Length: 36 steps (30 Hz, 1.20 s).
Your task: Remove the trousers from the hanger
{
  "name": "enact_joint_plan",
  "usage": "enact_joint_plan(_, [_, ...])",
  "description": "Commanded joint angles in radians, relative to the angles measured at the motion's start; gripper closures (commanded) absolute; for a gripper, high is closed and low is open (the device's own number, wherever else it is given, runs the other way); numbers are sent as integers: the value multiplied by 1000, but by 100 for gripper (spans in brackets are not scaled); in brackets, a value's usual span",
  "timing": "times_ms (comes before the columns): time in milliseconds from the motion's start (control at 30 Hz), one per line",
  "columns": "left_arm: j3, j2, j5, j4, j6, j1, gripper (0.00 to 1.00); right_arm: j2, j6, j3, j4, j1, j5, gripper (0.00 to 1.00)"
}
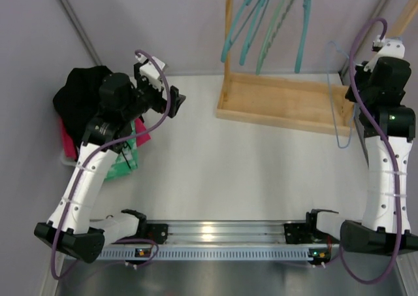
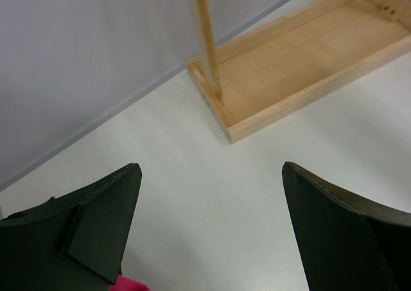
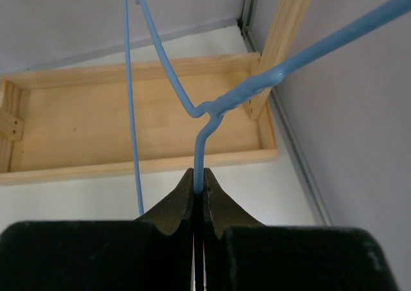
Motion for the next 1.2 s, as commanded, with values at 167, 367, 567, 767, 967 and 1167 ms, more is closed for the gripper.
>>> enact_joint_plan(167, [113, 3, 154, 116, -100, -190, 12, 33, -10, 145, 101, 2, 74, 100])
enact_joint_plan(367, [310, 245, -127, 172, -101, -571, 25, -39, 194, 145, 9, 6, 96, 100])
enact_joint_plan(567, [403, 468, -67, 359, -281, -740, 30, -143, 320, 95, 24, 6, -54, 100])
enact_joint_plan(767, [464, 588, -77, 367, -522, -780, 31, -235, 365, 33, 20, 6, -196, 100])
enact_joint_plan(967, [348, 519, -34, 531, -661, -796, 27, -306, 383, -28, 36, 6, -266, 100])
enact_joint_plan(1167, [289, 456, -48, 565, -755, -802, 24, -364, 388, -105, 102, 8, -352, 100])
